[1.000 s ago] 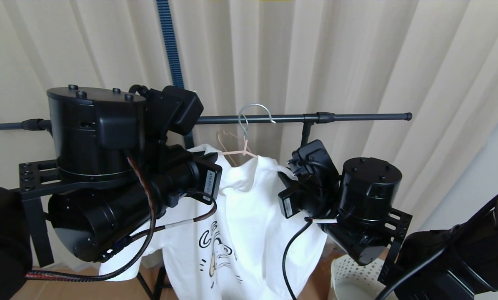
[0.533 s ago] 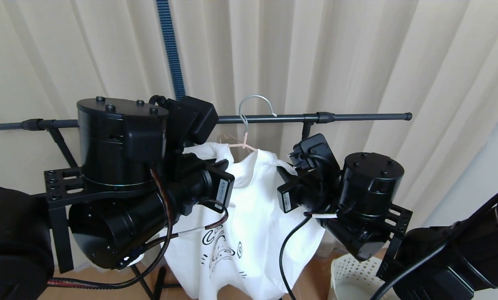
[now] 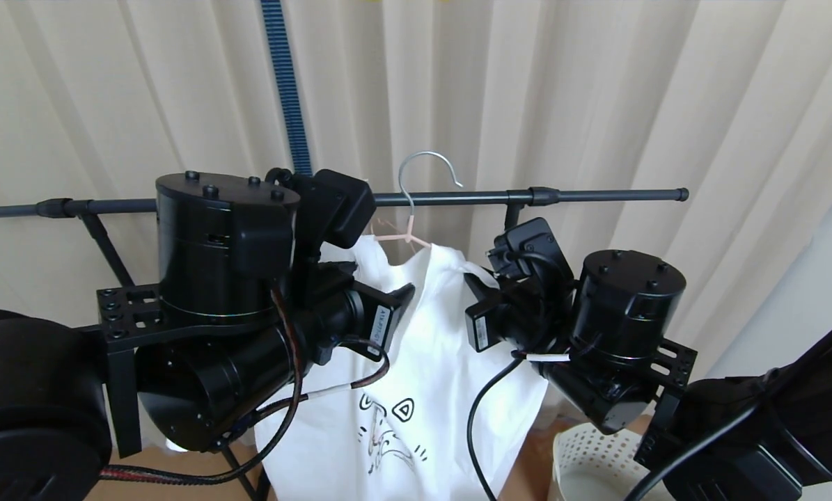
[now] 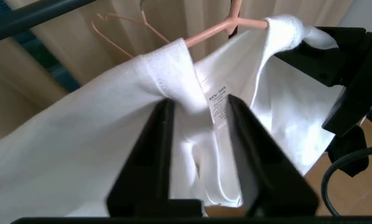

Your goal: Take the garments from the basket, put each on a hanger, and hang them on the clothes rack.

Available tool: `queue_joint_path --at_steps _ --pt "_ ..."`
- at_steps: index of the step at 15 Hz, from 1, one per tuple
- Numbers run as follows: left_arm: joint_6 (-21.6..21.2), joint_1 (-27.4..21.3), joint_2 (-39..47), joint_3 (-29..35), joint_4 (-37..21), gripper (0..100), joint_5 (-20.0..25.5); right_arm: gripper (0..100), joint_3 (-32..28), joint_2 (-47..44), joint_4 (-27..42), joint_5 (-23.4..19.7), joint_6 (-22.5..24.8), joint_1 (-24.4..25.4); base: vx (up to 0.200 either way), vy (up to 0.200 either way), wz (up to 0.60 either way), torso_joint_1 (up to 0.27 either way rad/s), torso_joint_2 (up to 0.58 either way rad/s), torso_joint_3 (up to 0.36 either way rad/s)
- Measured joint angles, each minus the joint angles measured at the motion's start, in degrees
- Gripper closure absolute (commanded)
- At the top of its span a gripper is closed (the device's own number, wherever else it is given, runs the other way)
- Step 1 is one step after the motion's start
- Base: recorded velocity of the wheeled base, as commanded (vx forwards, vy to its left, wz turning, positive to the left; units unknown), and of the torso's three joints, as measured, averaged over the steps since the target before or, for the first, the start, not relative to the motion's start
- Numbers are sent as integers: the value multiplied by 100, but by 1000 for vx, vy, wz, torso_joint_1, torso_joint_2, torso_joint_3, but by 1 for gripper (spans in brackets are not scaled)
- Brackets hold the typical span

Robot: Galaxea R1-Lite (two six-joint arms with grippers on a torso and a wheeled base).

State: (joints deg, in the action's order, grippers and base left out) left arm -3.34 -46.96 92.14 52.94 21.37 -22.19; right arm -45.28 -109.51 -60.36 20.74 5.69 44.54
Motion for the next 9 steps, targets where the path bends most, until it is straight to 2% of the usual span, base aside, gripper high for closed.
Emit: queue_joint_path --at_steps 9 --pt "-57 -37 -603 -405 -13 0 -4 100 -50 13 15 -111 0 -113 0 0 0 0 0 0"
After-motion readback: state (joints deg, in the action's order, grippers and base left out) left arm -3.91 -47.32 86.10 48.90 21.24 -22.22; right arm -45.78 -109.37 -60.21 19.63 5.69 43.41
